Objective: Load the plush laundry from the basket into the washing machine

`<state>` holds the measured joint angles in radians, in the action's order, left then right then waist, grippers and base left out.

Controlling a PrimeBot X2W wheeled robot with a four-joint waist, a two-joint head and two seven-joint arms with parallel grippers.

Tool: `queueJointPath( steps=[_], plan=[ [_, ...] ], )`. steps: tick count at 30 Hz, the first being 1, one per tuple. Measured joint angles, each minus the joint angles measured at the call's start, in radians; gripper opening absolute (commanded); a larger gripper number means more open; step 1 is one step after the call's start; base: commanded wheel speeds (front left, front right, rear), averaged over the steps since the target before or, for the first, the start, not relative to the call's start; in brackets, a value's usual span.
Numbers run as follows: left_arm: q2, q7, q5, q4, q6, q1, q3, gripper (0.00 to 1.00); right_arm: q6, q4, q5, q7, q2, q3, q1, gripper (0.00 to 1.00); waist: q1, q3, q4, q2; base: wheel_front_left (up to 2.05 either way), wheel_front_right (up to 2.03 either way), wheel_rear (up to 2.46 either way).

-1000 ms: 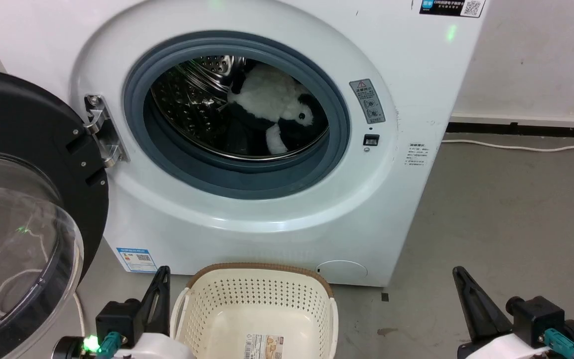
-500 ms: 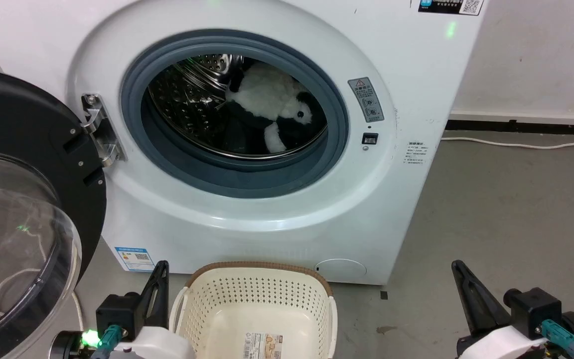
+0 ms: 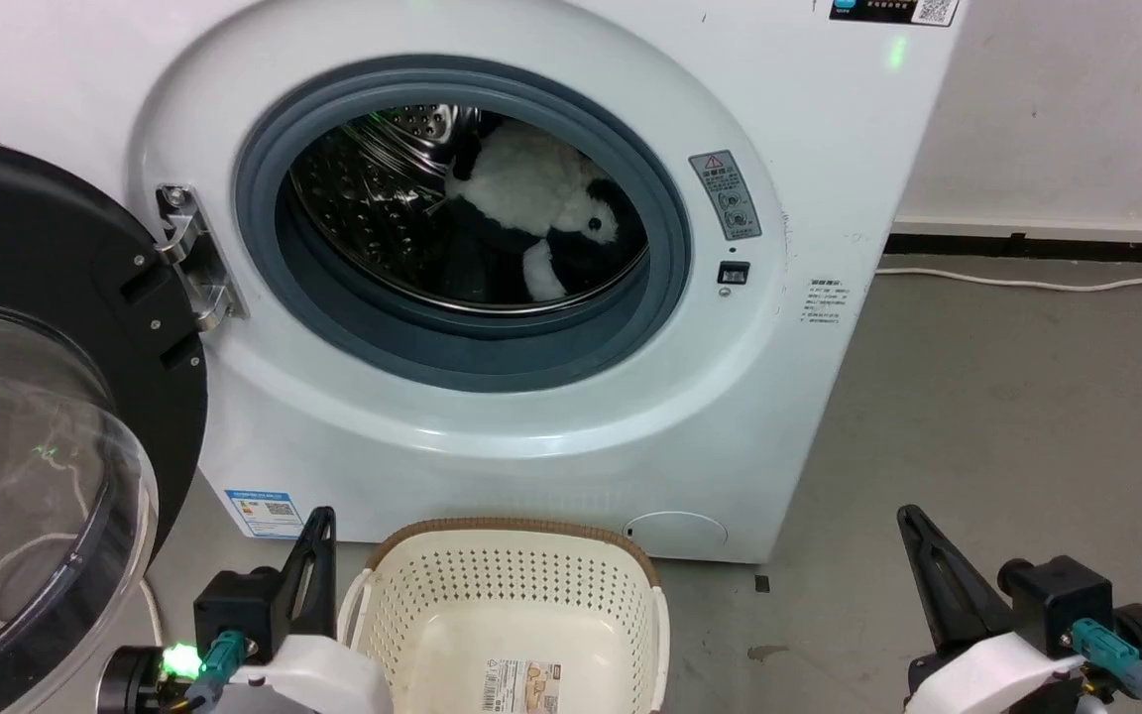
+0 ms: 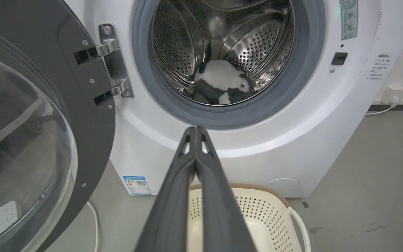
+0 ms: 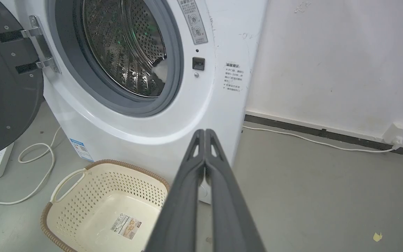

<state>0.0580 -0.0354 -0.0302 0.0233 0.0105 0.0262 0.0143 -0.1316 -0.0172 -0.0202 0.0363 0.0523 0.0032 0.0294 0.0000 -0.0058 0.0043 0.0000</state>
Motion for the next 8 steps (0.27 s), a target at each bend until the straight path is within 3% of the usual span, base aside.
queueJointPath(
  steps=[8],
  plan=[
    [-0.004, 0.017, 0.011, -0.008, -0.002, -0.006, -0.004, 0.00, 0.000, 0.005, 0.005, -0.018, 0.000, -0.001, -0.003, 0.00, 0.0000, 0.003, -0.002, 0.0000, 0.00, 0.00, 0.00]
  ],
)
